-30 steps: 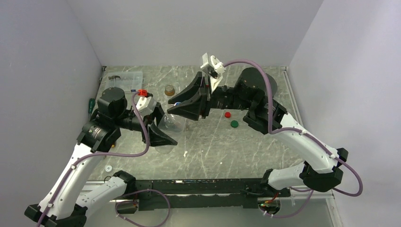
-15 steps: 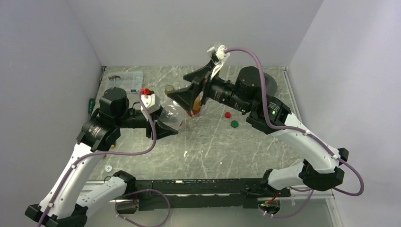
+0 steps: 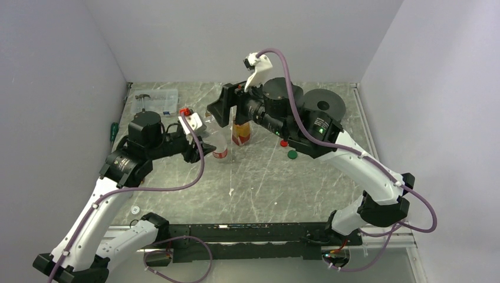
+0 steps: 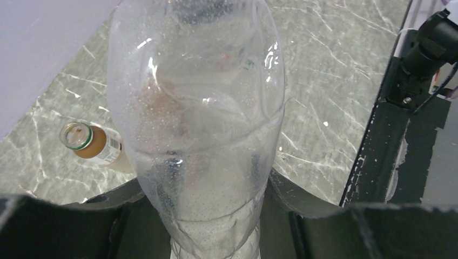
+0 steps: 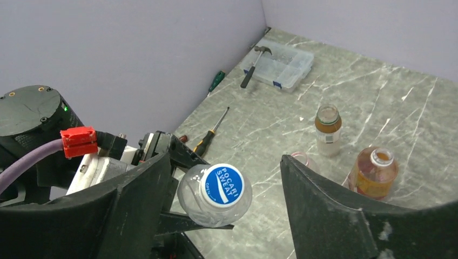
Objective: Unscrew the bottle caps
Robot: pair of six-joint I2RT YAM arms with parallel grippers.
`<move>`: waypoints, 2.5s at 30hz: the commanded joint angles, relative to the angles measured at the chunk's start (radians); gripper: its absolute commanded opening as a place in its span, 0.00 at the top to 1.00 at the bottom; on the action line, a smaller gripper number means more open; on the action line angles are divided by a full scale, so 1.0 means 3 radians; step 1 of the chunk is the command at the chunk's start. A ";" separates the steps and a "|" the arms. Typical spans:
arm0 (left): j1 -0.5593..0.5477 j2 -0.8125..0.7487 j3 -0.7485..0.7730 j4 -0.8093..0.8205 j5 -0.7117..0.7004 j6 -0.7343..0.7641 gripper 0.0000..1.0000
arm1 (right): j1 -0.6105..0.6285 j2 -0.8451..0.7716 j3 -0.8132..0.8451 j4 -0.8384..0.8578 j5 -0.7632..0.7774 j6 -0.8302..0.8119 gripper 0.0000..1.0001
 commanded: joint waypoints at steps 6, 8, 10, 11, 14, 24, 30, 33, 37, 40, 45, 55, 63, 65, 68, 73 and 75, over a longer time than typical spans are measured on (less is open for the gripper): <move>0.0012 -0.0050 -0.0019 0.0202 -0.0242 0.0020 1.00 | 0.0017 -0.0003 -0.0062 0.0141 -0.0076 0.0214 0.34; 0.0012 -0.0050 -0.0019 0.0210 -0.0250 0.0015 1.00 | 0.0018 0.0019 -0.0078 0.0149 -0.0074 0.0248 0.37; 0.0012 -0.0050 -0.0024 0.0216 -0.0243 0.0005 1.00 | 0.0017 0.0045 -0.0081 0.0149 -0.0064 0.0265 0.38; 0.0012 -0.0053 -0.0025 0.0219 -0.0237 -0.0003 1.00 | 0.0019 0.0058 -0.0082 0.0149 -0.0056 0.0270 0.38; 0.0012 -0.0063 -0.0030 0.0215 -0.0235 -0.0011 1.00 | 0.0020 0.0084 -0.0070 0.0155 -0.0045 0.0266 0.42; 0.0012 -0.0086 -0.0026 0.0205 -0.0228 -0.0031 1.00 | 0.0020 0.0094 -0.0063 0.0232 -0.0112 0.0273 0.62; 0.0012 -0.0082 -0.0011 0.0208 -0.0178 -0.0078 1.00 | 0.0012 0.0023 -0.0161 0.0342 -0.0223 0.0244 0.77; 0.0012 -0.0081 0.0010 0.0194 -0.0016 -0.0139 1.00 | 0.0003 -0.0051 -0.0235 0.0480 -0.0435 0.0058 0.80; 0.0012 -0.0081 0.0037 0.0105 0.0593 -0.0228 1.00 | -0.0019 -0.0256 -0.0403 0.0735 -0.0846 -0.0333 0.83; 0.0012 -0.0072 0.0052 -0.0027 0.1082 -0.0213 1.00 | -0.0078 -0.0434 -0.0533 0.0913 -0.1360 -0.0574 0.83; 0.0012 -0.0042 0.0070 -0.0312 0.1610 -0.0076 1.00 | -0.0224 -0.0683 -0.0705 0.1077 -0.2147 -0.0786 0.83; 0.0012 0.0046 0.0147 -0.0545 0.2101 0.0015 1.00 | -0.0472 -0.0844 -0.0889 0.1280 -0.3338 -0.0834 0.83; 0.0012 0.0032 0.0154 -0.0501 0.1966 0.0015 1.00 | -0.0568 -0.0767 -0.0731 0.1022 -0.3506 -0.0954 0.70; 0.0012 0.0029 0.0148 -0.0435 0.1881 -0.0007 1.00 | -0.0568 -0.0633 -0.0615 0.0862 -0.3370 -0.0910 0.55; 0.0012 0.0026 0.0152 -0.0346 0.1733 -0.0041 1.00 | -0.0568 -0.0515 -0.0552 0.0715 -0.2963 -0.0821 0.12; 0.0012 -0.0010 0.0120 -0.0208 0.1399 -0.0046 1.00 | -0.0561 -0.0574 -0.0627 0.0782 -0.2183 -0.0546 0.00; 0.0013 -0.0040 0.0078 -0.0101 0.1158 -0.0063 1.00 | -0.0547 -0.0590 -0.0624 0.0793 -0.1745 -0.0336 0.00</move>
